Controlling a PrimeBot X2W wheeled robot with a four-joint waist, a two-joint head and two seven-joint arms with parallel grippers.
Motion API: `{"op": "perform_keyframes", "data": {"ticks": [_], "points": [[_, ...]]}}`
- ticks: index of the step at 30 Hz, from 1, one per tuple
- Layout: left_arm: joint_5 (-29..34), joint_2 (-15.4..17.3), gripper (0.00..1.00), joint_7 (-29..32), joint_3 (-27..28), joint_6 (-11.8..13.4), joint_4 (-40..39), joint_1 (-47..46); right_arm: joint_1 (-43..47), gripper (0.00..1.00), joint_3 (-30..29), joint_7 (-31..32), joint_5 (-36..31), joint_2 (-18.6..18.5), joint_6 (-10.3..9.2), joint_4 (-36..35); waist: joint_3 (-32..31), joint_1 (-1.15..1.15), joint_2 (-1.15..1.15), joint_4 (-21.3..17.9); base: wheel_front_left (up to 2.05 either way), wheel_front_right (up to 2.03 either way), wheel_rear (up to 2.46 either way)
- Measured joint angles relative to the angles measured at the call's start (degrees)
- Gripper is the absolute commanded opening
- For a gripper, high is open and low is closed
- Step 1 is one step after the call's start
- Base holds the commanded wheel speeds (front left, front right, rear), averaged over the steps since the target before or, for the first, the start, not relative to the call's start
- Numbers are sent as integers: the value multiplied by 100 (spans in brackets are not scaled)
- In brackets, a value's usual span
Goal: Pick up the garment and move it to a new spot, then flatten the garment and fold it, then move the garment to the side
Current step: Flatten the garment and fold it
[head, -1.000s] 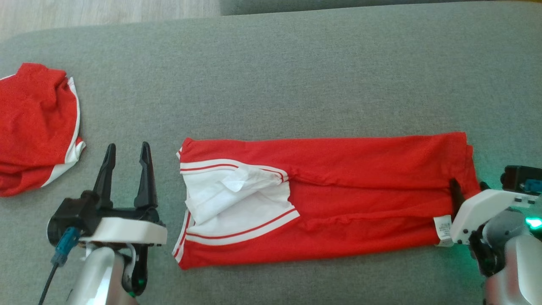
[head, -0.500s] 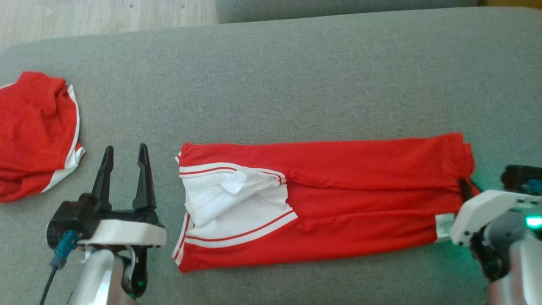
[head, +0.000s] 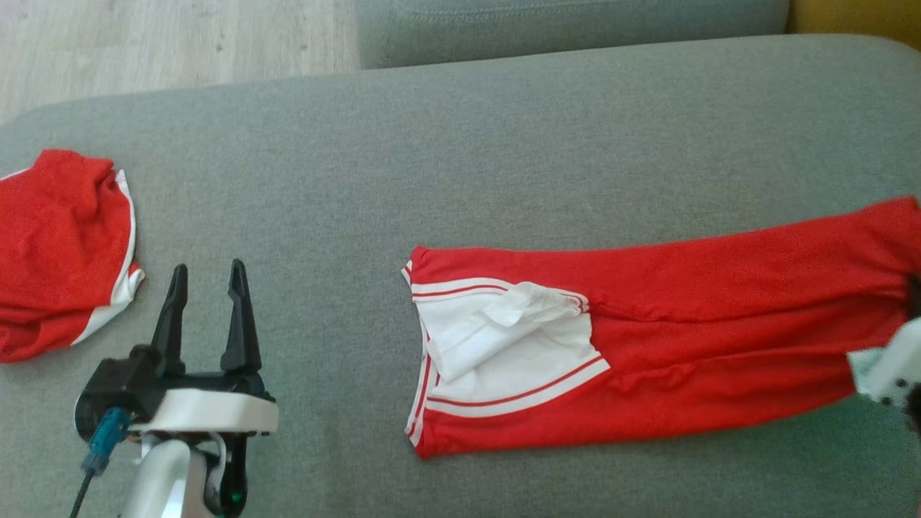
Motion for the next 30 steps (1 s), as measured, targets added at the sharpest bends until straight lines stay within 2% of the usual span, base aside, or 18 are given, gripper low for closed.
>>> {"op": "perform_keyframes", "data": {"ticks": [2,5,10,14,18,19,24,25,27,30], "points": [[11,-8,100,0,11,0,-1,18,6,0,282,162,357,12,0,-169,-48,0,0,-10,0,0,0],[58,-11,100,0,21,0,-12,107,83,0,1047,286,1025,15,0,-366,-98,0,0,-46,0,0,0],[66,-10,100,0,33,0,-8,174,138,0,2751,77,1794,13,0,-327,-115,0,0,-47,0,0,0],[94,-2,100,1,42,1,20,171,-104,0,3975,-386,2184,3,0,258,-91,0,0,7,0,0,0],[93,12,100,26,7,0,102,161,-661,0,4904,-816,2654,-8,0,1099,-37,0,0,112,0,0,0],[93,12,100,26,7,0,102,161,-661,0,4904,-816,2654,-8,0,1099,-37,0,0,112,0,0,0],[92,10,100,33,-114,-2,178,31,-1413,0,5609,-1281,3074,-45,0,2118,41,0,0,319,0,0,0],[92,10,100,33,-147,-4,189,1,-1516,16,5687,-1337,3114,-51,0,2312,53,0,0,365,0,0,0],[91,4,100,33,-201,-8,211,-38,-1659,100,5839,-1419,3285,-79,0,2603,78,0,0,447,0,0,0],[82,5,100,33,-210,-48,285,-38,-1740,100,6037,-1550,3812,-91,0,2751,104,1,0,491,0,0,0]]}}
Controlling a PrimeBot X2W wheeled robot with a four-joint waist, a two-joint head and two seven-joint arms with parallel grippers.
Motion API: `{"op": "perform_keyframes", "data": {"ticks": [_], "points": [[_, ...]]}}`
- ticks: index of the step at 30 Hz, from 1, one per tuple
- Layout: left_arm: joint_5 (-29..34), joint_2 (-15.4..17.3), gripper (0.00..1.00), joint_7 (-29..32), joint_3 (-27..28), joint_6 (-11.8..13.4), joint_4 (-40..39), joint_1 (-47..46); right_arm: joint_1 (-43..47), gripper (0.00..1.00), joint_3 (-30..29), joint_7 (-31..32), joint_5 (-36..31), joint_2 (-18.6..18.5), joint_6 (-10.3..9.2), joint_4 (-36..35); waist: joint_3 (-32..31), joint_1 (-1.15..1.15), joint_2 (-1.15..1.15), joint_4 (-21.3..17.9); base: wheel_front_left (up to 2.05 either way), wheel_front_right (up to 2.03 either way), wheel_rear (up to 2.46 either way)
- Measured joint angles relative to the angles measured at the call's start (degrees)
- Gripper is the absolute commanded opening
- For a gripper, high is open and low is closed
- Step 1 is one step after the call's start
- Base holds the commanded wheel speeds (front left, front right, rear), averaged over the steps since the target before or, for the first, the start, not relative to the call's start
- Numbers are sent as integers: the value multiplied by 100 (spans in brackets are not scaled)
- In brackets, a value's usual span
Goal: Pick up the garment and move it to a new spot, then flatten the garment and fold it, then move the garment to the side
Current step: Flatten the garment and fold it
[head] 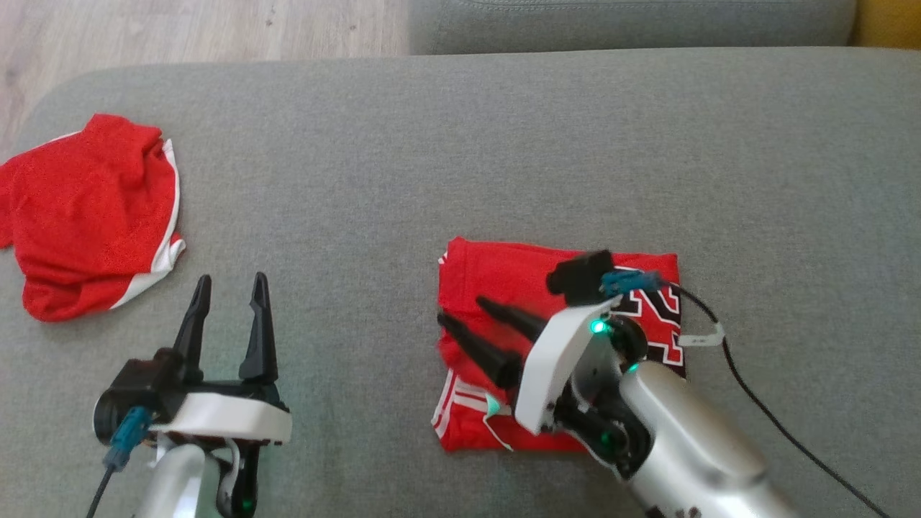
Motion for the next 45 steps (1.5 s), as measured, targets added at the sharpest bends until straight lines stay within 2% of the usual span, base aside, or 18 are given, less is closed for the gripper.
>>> {"op": "perform_keyframes", "data": {"ticks": [4,6,9,13,17,19,20,21,22,23,29,30,33,38,42,45], "points": [[-63,0,100,-2,20,4,38,9,-149,100,-122,-327,322,1,0,-52,-51,0,0,-49,0,0,0],[-107,3,100,-7,66,36,29,36,-216,100,-469,-468,141,3,0,-129,-99,0,0,-104,0,0,0],[-149,24,100,-8,203,108,-60,142,-181,100,-1282,-595,-633,-70,0,-338,-179,0,0,-210,0,0,0],[-151,58,100,-9,259,151,-186,382,170,100,-2366,-603,-1781,-500,0,-777,-246,0,0,-332,0,0,0],[-151,58,100,-10,258,185,-271,417,956,100,-2894,-475,-2542,-605,0,-881,-239,0,0,-328,0,0,0],[-151,57,100,-10,235,185,-300,414,1272,100,-2844,-389,-2770,-514,0,-864,-229,-1,0,-304,0,0,0],[-151,57,100,-10,221,185,-301,412,1371,47,-2803,-382,-2798,-421,0,-843,-220,-1,0,-292,0,0,0],[-151,56,100,-10,208,183,-300,409,1419,17,-2680,-380,-2836,-350,0,-803,-212,-1,0,-281,0,0,0],[-151,56,100,-9,198,183,-300,398,1432,17,-2514,-379,-2881,-312,0,-764,-201,0,0,-271,0,0,0],[-151,56,100,-9,189,183,-300,385,1423,0,-2341,-370,-2885,-264,0,-719,-188,-1,0,-262,0,0,0],[-151,63,100,-8,133,172,-296,358,1269,0,-1260,-186,-2925,-197,0,-222,-147,0,0,-204,0,0,0],[-151,70,100,-7,113,164,-292,357,1194,0,-820,-60,-2625,-181,0,-125,-145,0,0,-189,0,0,0],[-152,97,100,-7,97,148,-289,357,1188,0,-208,220,-1724,-110,0,-193,-155,0,0,-172,0,0,0],[-210,133,100,-8,96,158,-287,358,1149,0,622,645,-848,-297,0,-709,-190,-1,0,-187,0,0,0],[-215,158,100,-8,102,200,-293,359,996,0,691,614,-521,-587,0,-1169,-214,0,0,-236,0,0,0],[-278,160,100,-8,111,207,-300,363,1003,0,220,281,-433,-622,0,-1444,-246,0,0,-271,0,0,0]]}}
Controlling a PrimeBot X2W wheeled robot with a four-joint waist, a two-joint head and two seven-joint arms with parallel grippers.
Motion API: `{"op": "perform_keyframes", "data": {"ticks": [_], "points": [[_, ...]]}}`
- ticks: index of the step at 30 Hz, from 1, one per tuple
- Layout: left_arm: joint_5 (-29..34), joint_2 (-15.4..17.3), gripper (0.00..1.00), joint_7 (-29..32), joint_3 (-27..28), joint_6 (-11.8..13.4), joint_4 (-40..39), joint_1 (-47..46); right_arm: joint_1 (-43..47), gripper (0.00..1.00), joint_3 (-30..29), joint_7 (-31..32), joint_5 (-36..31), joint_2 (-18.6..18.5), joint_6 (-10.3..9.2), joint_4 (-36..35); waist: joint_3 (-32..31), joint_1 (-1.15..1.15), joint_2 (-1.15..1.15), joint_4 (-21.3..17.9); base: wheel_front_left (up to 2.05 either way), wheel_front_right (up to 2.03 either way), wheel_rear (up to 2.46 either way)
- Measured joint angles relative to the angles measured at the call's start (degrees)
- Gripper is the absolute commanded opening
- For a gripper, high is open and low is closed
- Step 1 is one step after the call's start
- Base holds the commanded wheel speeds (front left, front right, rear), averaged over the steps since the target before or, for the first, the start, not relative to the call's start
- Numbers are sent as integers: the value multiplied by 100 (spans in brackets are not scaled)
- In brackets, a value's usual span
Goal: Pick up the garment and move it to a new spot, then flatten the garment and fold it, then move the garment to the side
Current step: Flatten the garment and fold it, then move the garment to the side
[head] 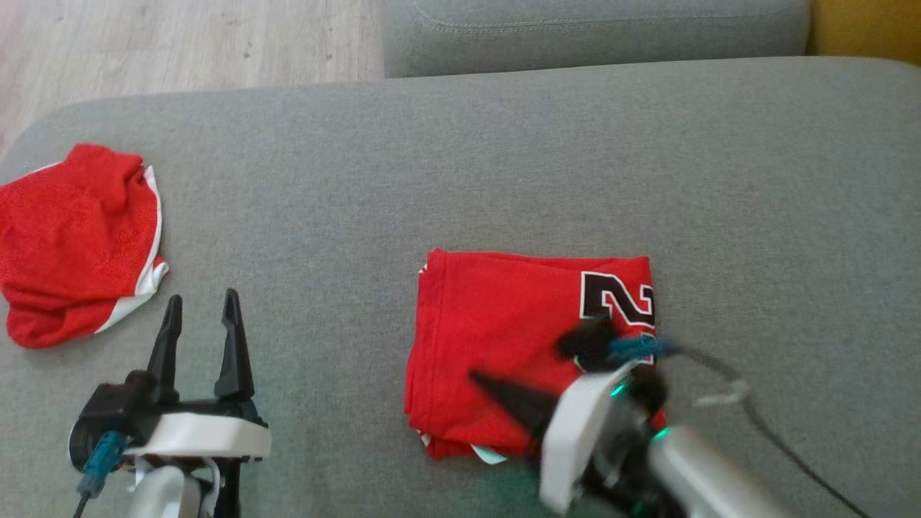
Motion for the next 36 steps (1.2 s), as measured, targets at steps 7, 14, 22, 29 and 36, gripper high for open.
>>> {"op": "perform_keyframes", "data": {"ticks": [7,14,22,29,36], "points": [[-13,2,100,0,12,52,-1,46,146,100,-1883,-1515,-545,104,0,-448,-138,0,0,-83,0,0,0],[-3,12,100,-2,-13,52,113,342,805,100,-3613,-2043,-1418,233,0,-316,-437,0,0,-199,0,0,0],[47,62,100,-8,-20,48,189,517,966,100,-4087,-1930,-1937,402,0,-10,-646,0,0,-335,0,0,0],[47,101,100,-8,-21,57,194,517,969,100,-4083,-1842,-1936,536,0,47,-704,0,0,-391,0,0,0],[46,103,100,-8,-74,96,190,517,966,100,-4034,-1774,-1992,545,0,20,-657,0,0,-385,0,0,0]]}}
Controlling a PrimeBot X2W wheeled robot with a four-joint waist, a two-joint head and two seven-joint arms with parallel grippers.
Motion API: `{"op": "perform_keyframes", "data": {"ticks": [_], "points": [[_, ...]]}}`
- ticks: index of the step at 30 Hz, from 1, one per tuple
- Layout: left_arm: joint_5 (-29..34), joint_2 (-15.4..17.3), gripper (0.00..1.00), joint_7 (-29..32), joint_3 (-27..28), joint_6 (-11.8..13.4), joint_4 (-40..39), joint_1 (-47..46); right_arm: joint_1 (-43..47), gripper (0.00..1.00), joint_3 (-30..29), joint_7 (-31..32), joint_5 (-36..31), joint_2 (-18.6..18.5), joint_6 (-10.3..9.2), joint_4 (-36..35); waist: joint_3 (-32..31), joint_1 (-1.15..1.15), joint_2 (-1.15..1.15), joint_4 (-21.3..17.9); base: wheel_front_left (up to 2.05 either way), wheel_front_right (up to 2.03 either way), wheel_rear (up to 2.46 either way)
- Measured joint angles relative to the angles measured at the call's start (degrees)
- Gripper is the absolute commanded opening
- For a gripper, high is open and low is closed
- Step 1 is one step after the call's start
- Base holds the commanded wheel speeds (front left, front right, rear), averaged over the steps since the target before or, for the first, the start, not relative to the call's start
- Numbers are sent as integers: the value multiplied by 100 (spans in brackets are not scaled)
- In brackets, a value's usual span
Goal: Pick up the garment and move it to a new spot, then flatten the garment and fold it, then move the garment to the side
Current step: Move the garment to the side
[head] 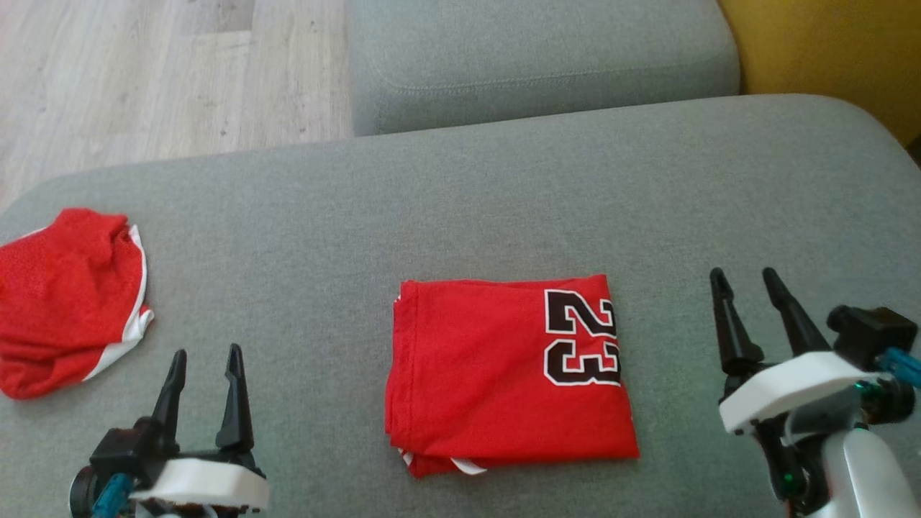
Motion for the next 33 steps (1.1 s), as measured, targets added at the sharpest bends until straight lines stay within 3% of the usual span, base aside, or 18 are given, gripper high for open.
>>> {"op": "perform_keyframes", "data": {"ticks": [3,10,22,24,29,33], "points": [[-1,15,100,0,0,5,-20,-9,-27,100,177,277,3,-1,0,-31,88,0,0,5,0,0,0],[-2,57,100,0,2,58,-221,-219,-241,100,731,1951,-120,18,0,486,484,1,0,46,0,0,0],[-1,27,100,-1,-98,-2,-263,-601,-991,98,1068,2984,130,34,0,1374,979,1,0,351,0,0,0],[-1,26,100,-1,-98,-1,-257,-623,-1044,0,1128,3085,171,7,0,1373,993,1,0,358,0,0,0],[-2,12,100,-1,-91,-8,-259,-670,-1143,0,1532,3211,313,-227,0,1228,1061,1,0,304,0,0,0],[-1,13,100,-9,-67,-48,-348,-716,-1472,0,2141,3170,363,-723,0,1025,1177,1,0,156,0,0,0]]}}
